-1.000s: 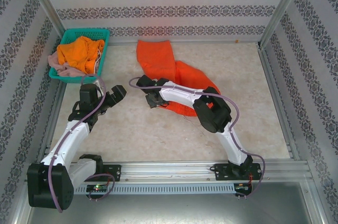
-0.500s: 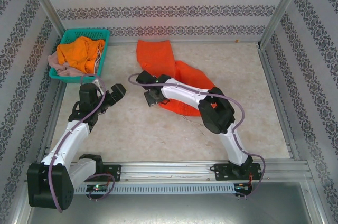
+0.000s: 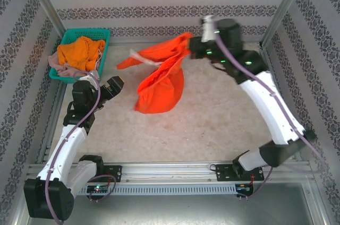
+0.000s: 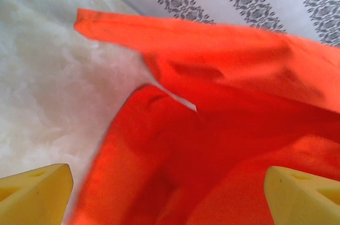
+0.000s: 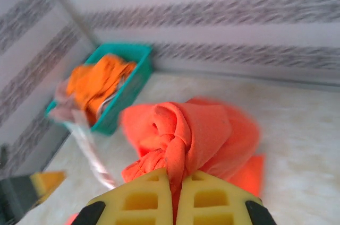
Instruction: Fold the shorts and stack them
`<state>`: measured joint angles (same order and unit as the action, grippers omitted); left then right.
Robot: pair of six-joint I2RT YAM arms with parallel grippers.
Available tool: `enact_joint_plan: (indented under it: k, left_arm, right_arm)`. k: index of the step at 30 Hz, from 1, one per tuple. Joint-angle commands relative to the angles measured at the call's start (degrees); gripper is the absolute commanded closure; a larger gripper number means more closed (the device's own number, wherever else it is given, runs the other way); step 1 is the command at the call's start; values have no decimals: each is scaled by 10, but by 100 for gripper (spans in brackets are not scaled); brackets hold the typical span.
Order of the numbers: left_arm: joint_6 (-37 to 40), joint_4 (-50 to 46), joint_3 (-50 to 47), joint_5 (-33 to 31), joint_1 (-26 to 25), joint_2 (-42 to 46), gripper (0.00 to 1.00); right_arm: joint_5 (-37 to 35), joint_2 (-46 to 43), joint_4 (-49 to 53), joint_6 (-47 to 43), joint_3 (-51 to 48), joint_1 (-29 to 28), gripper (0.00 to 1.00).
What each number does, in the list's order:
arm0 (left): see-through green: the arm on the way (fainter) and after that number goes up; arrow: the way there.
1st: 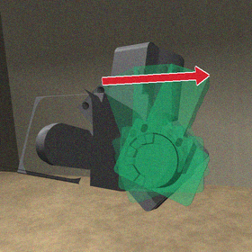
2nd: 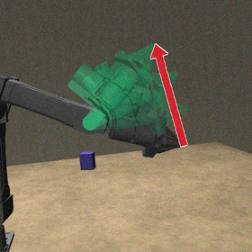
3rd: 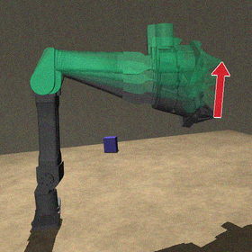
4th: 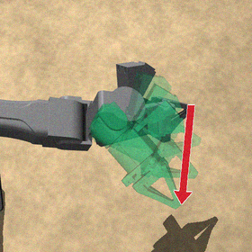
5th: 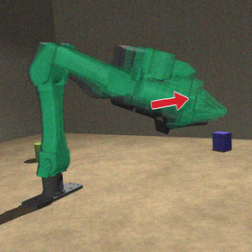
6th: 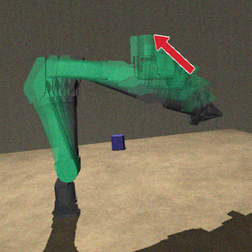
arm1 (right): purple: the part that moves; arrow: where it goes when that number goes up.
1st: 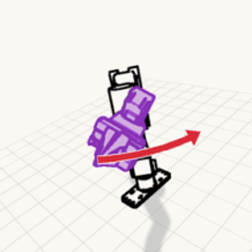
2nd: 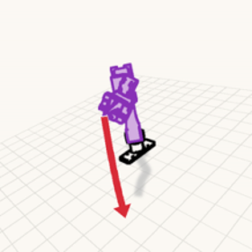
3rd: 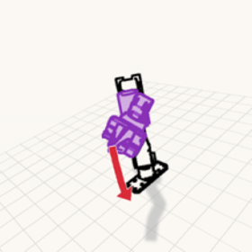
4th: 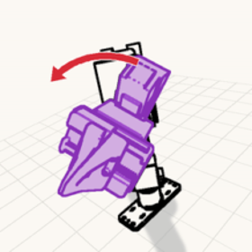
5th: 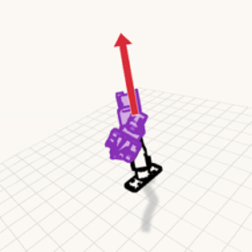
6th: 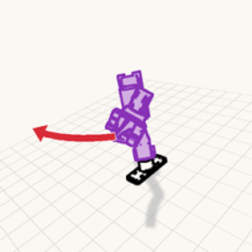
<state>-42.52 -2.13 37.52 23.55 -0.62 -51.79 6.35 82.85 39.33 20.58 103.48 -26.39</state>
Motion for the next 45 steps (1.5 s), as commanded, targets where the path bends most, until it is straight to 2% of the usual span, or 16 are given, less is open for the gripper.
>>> enact_joint_plan:
  k: [1,3,5,7,9,11,14,16,20,25,31,34,36,40,42,45]
  left_arm:
    - [-4,1,17,1,3,2,8]
    - [-7,5,16,0,0,-1,9]
    - [-9,6,13,-2,-6,-6,9]
    - [-13,8,12,-1,-11,-10,10]
    - [-13,7,11,-1,-19,-10,10]
    - [-12,5,7,-6,-31,-9,10]
    - [-5,3,-3,-20,-49,-12,10]
    - [-4,9,-11,-27,-56,-19,10]
    - [-4,24,-14,-27,-68,-44,11]
    - [-4,39,-12,-27,-82,-75,11]
    - [-4,46,-27,-34,-89,-83,12]
    - [-4,49,-34,-40,-90,-87,11]
    - [-2,52,-35,-39,-90,-94,11]
    - [-3,56,-36,-36,-90,-111,12]
    - [-3,59,-34,-32,-90,-120,12]
    - [4,51,-29,-38,-90,-133,12]
  right_arm:
    - [65,14,13,16,-75,96,100]
    - [77,36,13,23,-94,159,95]
    - [67,66,4,27,-103,210,71]
    - [46,100,16,24,-87,248,61]
    - [29,119,39,20,-68,273,39]
    - [13,98,34,24,-89,279,29]
    - [25,37,-11,27,-172,251,22]
    - [28,7,-19,18,-216,206,20]
    - [-44,1,-28,-22,-270,93,16]
    - [-76,123,0,-35,-187,11,11]
    - [-57,293,25,15,-64,-8,8]
    - [-37,363,33,32,-16,-13,9]
    - [-30,399,41,35,10,-14,23]
    - [-32,423,48,34,25,-11,66]
    - [-44,402,43,29,7,-7,78]
    - [-66,315,14,13,-52,1,94]
